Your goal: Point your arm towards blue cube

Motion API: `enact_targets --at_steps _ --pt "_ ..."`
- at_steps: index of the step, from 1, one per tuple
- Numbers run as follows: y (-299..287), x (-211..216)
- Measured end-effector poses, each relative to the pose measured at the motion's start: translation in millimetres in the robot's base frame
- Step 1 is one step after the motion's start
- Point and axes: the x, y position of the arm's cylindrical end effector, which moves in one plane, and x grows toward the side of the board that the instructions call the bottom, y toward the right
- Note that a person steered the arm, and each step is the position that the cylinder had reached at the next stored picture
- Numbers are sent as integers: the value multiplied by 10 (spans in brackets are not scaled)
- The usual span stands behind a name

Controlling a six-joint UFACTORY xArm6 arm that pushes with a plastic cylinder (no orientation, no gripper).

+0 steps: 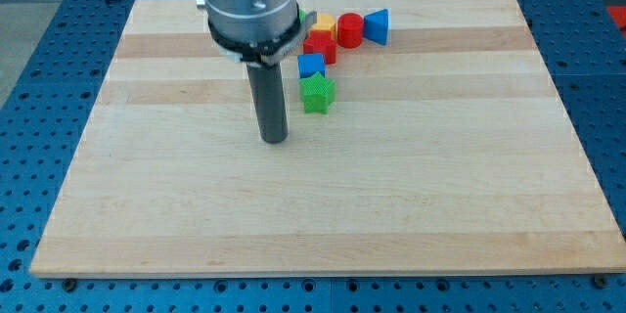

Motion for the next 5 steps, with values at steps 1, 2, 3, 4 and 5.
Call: enact_targets --at_steps 1,2,3,4,5 --pt "-118 -220" --pt "-189 -381" --pt "-202 -519" --pt "-202 -658" --pt "-179 -741"
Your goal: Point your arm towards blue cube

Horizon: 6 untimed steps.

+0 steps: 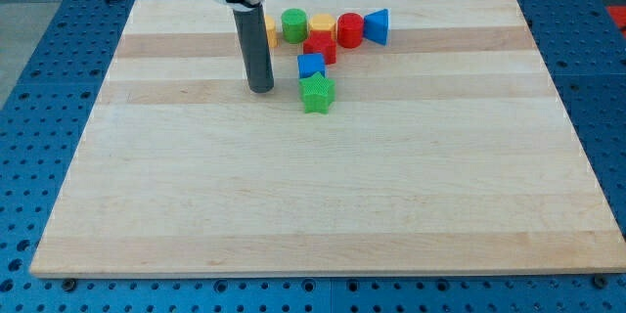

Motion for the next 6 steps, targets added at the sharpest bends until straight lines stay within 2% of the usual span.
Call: enact_targets --at_steps 2,6 --pt "71 -161" --pt "129 -149"
